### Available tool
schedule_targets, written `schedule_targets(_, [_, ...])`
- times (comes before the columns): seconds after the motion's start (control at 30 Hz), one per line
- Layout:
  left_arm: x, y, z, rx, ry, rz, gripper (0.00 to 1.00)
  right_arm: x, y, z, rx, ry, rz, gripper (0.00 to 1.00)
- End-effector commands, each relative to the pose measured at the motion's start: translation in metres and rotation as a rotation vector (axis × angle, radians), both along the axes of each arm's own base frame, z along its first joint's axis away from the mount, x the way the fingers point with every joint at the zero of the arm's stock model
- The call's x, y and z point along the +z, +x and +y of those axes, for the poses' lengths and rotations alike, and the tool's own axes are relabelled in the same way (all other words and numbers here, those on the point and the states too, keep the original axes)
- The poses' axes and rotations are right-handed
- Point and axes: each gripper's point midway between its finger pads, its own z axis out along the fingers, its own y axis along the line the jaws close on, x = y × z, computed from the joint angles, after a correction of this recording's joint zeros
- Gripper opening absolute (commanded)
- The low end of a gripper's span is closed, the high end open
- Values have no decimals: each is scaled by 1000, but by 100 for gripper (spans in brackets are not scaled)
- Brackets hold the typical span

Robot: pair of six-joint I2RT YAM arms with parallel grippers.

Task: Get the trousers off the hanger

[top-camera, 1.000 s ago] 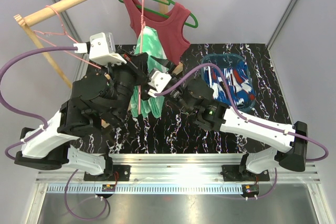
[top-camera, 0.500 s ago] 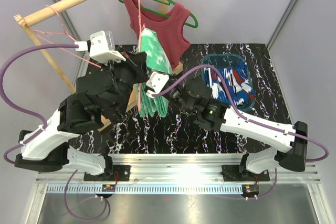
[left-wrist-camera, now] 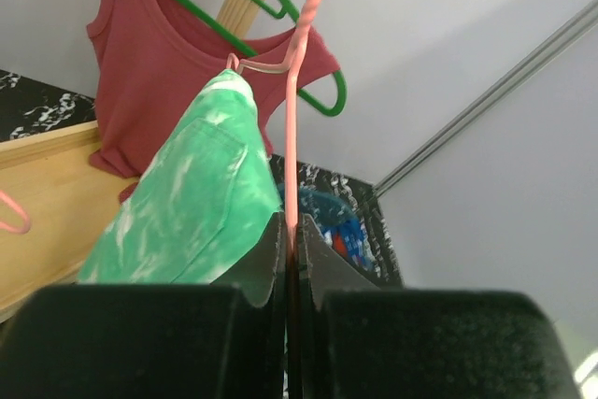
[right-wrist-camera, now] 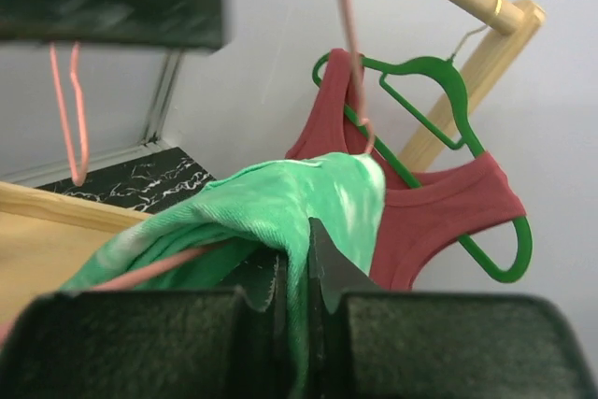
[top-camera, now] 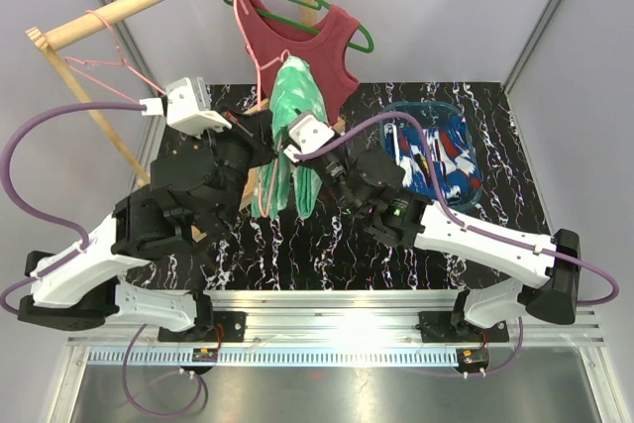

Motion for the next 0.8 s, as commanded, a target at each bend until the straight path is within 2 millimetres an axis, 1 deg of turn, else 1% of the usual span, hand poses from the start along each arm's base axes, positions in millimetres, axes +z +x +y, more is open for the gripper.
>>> schedule_targets(0.0, [-19,-1,2,18,2,23,0,83,11,-77,-168,397,-51,0])
schedule_targets(0.07, [-28,1,2,32,16,36,0,89,13,-82,-153,425,-40,0])
schedule_targets(0.1, [-35,3,1,38,21,42,0,94,14,-89,-159,441,-43,0])
schedule_targets(0.13, [-36,4,0,34,21,43,0,96,14,-91,-156,447,-43,0])
schedule_targets(0.17, [-39,5,0,32,22,48,0,102,13,-95,-160,463,-49,0])
schedule_targets(0.2, [-45,8,-1,27,24,64,0,108,14,-103,-172,477,-57,0])
schedule_targets(0.23, [-50,10,-2,25,33,74,0,110,14,-105,-172,470,-56,0])
schedule_targets(0.3, [-62,16,-2,37,44,99,0,127,13,-118,-186,494,-72,0])
schedule_targets(0.33, [-72,17,-7,20,62,114,0,129,17,-124,-206,476,-71,0])
schedule_targets(0.37, [-79,19,-8,22,70,125,0,145,15,-135,-218,502,-84,0])
schedule_targets(0.4, [-85,21,-8,21,66,139,0,150,17,-143,-241,502,-81,0])
schedule_targets(0.43, [-91,22,-9,18,72,150,0,148,27,-153,-284,472,-63,0])
schedule_targets(0.47, [-102,23,-11,13,89,165,0,165,25,-168,-304,501,-72,0])
schedule_targets(0.53, [-115,25,-13,4,94,189,0,168,31,-185,-355,488,-57,0])
schedule_targets(0.57, [-127,26,-15,2,117,204,0,181,30,-201,-379,508,-75,0])
schedule_targets(0.6, [-133,27,-16,-3,117,217,0,186,28,-209,-391,506,-79,0])
schedule_targets(0.63, [-139,28,-18,-2,126,227,0,195,24,-218,-405,507,-86,0])
schedule_targets(0.73, [-157,32,-22,-5,153,256,0,201,22,-238,-481,473,-94,0])
schedule_targets(0.77, [-161,33,-23,-3,161,262,0,207,19,-245,-501,476,-103,0])
